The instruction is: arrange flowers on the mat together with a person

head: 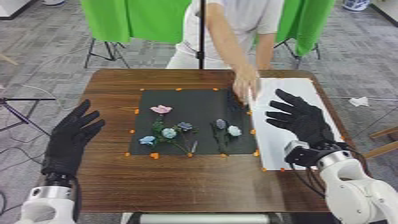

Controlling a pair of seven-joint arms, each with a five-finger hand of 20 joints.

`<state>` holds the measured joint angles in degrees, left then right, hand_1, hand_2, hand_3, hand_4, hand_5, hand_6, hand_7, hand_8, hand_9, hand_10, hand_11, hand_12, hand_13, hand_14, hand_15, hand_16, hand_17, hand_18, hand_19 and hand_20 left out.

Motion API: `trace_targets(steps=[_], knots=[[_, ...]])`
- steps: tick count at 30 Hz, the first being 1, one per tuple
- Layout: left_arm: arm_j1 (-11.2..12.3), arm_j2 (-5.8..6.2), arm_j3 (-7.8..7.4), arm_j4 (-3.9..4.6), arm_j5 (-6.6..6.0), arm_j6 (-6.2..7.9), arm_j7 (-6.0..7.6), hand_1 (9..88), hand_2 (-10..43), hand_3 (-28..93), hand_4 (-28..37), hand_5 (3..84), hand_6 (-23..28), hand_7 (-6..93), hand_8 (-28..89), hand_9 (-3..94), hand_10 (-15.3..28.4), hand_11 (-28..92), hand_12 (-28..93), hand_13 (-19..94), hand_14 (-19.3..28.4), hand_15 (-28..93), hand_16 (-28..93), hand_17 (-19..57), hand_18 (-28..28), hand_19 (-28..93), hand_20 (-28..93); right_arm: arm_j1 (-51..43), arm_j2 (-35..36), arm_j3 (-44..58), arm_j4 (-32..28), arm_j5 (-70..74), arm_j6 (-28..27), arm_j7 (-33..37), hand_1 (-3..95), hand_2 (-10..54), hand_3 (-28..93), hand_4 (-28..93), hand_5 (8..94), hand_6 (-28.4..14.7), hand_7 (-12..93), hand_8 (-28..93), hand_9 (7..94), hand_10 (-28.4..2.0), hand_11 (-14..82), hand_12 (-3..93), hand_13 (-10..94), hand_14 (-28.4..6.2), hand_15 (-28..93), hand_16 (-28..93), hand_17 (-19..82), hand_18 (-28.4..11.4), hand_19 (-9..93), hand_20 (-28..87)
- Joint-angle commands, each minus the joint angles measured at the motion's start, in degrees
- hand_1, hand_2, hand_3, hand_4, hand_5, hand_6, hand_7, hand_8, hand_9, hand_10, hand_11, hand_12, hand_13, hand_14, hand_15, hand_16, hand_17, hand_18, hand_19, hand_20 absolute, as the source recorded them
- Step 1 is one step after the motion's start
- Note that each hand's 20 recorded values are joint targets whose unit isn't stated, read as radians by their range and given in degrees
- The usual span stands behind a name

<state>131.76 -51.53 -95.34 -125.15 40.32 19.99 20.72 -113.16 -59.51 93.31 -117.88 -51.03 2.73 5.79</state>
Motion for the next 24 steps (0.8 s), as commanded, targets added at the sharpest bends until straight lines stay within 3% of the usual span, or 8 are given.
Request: trace_targets(steps=[1,24], knots=[[1.17,0.06,0.29,-0.02,-0.18,-0.4,-0.04,22.5,4.8,79,-28.3,36.7,3.9,9.0,-8,33.5,15.6,19,10,24,22.5,37,-4,-9.2,28.0,49,16,-0.72,-0.61,-0.08,-0.24,0.31,-0.37,-1.18,16.4,8.2,77,-28,42.3,4.7,13,-12,43.8,-12.3,5.9,13.8,35,-17.1,21,18,9,-22.8,49,17],[0.57,0.71,0.93,0.14,-0.84,0.14,0.74,22.5,4.8,79,-28.3,36.8,4.0,9.1,-8,33.3,15.5,19,9,24,22.7,38,-4,-9.2,28.1,48,15,-0.19,-0.61,-0.43,0.29,0.63,0.03,-1.74,15.9,8.2,77,-28,42.5,4.7,13,-12,44.1,-12.2,5.8,13.8,35,-17.2,21,18,9,-23.1,48,17]])
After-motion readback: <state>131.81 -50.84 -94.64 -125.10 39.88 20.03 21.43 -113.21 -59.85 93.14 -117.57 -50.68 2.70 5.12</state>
